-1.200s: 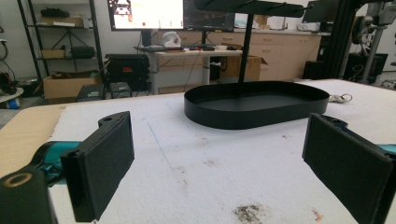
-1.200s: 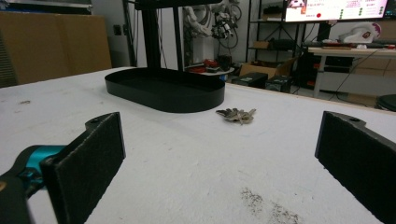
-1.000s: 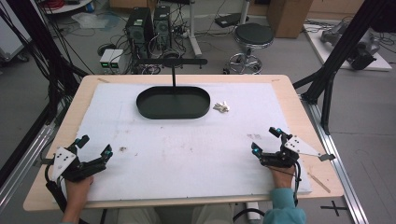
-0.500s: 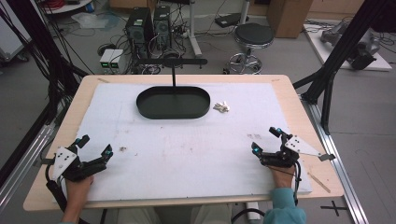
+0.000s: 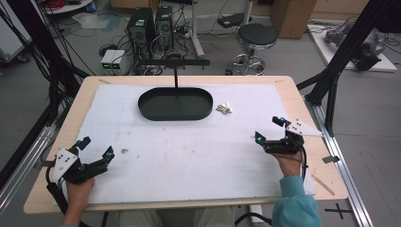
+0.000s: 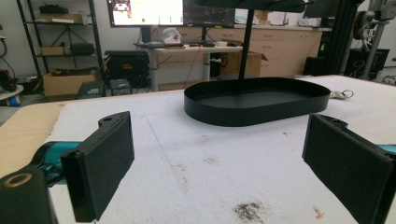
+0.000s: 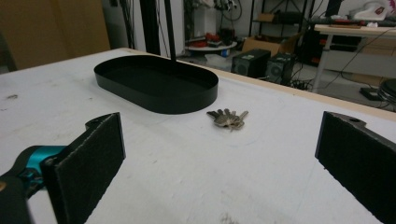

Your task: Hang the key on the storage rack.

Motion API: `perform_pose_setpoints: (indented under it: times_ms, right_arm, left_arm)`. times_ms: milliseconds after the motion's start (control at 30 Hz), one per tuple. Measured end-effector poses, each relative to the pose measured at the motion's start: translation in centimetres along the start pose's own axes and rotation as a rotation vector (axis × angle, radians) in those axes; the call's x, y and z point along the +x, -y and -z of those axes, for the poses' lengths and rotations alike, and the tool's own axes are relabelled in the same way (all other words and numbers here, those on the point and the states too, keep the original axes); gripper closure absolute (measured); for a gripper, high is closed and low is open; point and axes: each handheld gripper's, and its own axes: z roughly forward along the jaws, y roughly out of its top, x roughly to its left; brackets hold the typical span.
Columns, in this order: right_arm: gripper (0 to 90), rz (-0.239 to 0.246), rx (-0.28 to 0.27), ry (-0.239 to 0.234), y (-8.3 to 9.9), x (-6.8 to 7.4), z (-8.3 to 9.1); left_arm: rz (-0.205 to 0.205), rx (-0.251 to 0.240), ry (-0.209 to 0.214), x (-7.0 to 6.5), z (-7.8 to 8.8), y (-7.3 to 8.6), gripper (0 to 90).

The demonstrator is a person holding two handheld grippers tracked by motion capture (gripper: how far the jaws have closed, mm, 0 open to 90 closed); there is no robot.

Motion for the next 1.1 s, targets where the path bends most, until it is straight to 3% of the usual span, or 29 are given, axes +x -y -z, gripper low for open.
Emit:
perform_pose_setpoints:
  times_ms: [267, 400, 633, 867, 1100]
  right_arm:
    - [0.7, 0.033, 0.102, -0.049, -4.5, -1.3, -2.8]
    - [0.7, 0.052, 0.181, -0.085, -6.7, -2.0, -4.9]
    - [0.7, 0.075, 0.255, -0.106, -8.4, -2.8, -7.6]
    - [0.7, 0.097, 0.343, -0.147, -10.2, -3.1, -11.4]
    - [0.7, 0.133, 0.395, -0.16, -10.7, -3.2, -13.8]
  left_arm:
    - [0.001, 0.001, 0.001, 0.0, 0.0, 0.0, 9.4]
    - [0.001, 0.004, 0.002, 0.0, 0.0, 0.0, 9.4]
    - [-0.001, 0.004, 0.003, 0.0, 0.0, 0.0, 9.4]
    - [-0.002, 0.004, 0.005, 0.0, -0.1, 0.0, 9.4]
    - [-0.002, 0.009, 0.005, 0.0, -0.1, 0.0, 9.4]
